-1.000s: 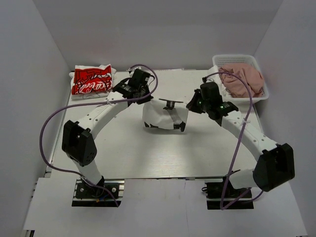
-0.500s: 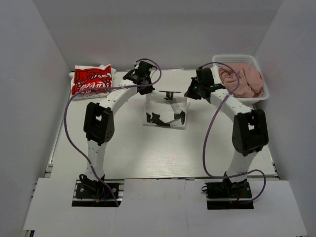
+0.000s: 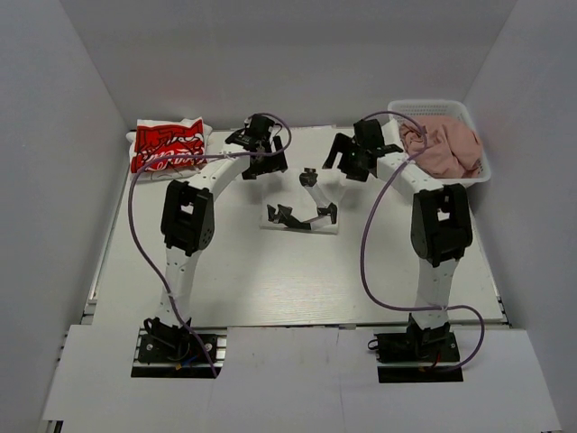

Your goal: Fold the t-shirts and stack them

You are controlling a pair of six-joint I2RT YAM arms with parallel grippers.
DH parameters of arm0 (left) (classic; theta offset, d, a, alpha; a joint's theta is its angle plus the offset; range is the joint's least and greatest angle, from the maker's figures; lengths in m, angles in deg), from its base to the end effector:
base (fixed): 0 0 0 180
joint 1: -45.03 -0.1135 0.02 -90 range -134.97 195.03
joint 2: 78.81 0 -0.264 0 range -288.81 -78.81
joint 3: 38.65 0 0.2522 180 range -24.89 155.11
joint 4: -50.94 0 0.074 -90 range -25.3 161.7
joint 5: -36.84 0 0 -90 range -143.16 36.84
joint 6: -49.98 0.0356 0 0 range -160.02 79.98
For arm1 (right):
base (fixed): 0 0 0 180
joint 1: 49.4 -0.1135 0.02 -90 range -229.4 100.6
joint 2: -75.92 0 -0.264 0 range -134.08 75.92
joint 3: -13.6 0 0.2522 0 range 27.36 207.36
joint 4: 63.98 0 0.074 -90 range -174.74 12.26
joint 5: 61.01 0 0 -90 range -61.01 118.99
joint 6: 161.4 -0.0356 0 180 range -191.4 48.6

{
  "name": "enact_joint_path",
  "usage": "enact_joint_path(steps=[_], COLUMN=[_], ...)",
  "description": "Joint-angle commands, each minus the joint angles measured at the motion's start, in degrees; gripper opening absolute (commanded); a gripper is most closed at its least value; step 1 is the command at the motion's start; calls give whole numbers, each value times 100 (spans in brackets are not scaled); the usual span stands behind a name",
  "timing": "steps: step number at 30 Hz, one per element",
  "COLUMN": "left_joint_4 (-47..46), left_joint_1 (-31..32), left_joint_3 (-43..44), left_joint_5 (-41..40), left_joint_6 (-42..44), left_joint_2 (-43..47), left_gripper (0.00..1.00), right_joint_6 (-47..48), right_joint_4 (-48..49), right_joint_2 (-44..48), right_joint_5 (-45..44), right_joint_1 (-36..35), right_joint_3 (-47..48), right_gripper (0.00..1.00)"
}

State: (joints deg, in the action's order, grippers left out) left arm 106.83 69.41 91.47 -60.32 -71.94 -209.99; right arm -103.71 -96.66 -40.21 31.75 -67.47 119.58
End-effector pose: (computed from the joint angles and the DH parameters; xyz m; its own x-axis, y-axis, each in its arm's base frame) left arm 0.4623 -0.2047 0.2159 -0.8318 -0.1990 -0.5181 -0.1086 0.9738 -0.1997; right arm 0.4414 0.1458 0.2316 -0.7298 0.3235 -0.6023 0.0552 0.9060 0.4197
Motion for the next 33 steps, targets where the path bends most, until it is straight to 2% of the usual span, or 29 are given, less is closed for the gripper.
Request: enact_joint_path(steps=[1, 4, 6, 8, 12, 16, 18, 22, 25, 26, 27, 30, 31, 33], left_joint_4=[-64, -362, -643, -706, -584, -451, -503, -749, -750, -750, -750, -496, -417, -363], left_joint_1=[-30, -30, -30, -30, -30, 40, 40, 93, 93, 93, 93, 93, 93, 93], left_joint_3=[-560, -1333, -1780, -1941, -1907, -1748, -1800, -2011, -1959, -1959, -1959, -1565, -1511, -1511], left_joint_5=[57, 275, 530, 531, 776, 708, 794, 1277, 1524, 1524, 1524, 877, 282, -292], left_joint_6=[212, 213, 274, 405, 406, 406, 406, 476, 476, 476, 476, 669, 722, 941], left_joint_2=[899, 1190, 1305, 1358, 919, 471, 356, 75, -145, -224, -224, -163, 46, 363], left_gripper=[100, 100, 100, 100, 100, 78, 72, 65, 25, 0, 0, 0, 0, 0], right_joint_6=[103, 199, 182, 208, 164, 155, 155, 242, 164, 155, 164, 243, 278, 322], right_joint_4=[247, 826, 968, 1004, 1206, 1215, 1171, 1232, 1399, 1426, 1435, 1408, 1426, 1435], right_joint_2=[853, 1136, 1216, 1286, 1488, 1717, 1822, 2103, 2437, 2551, 2622, 2868, 2999, 3079], right_joint_5=[22, 197, 478, 680, 691, 629, 629, 822, 822, 753, 717, 524, 454, 348], right_joint_1=[-4, -66, -127, -145, -189, -197, -197, -215, -163, -171, -171, -171, -154, -171], right_joint_3=[-616, -1432, -1575, -1813, -2199, -2288, -2305, -2419, -2718, -2780, -2885, -3017, -3052, -3202], right_gripper=[90, 90, 90, 90, 90, 90, 90, 90, 90, 90, 90, 90, 90, 90])
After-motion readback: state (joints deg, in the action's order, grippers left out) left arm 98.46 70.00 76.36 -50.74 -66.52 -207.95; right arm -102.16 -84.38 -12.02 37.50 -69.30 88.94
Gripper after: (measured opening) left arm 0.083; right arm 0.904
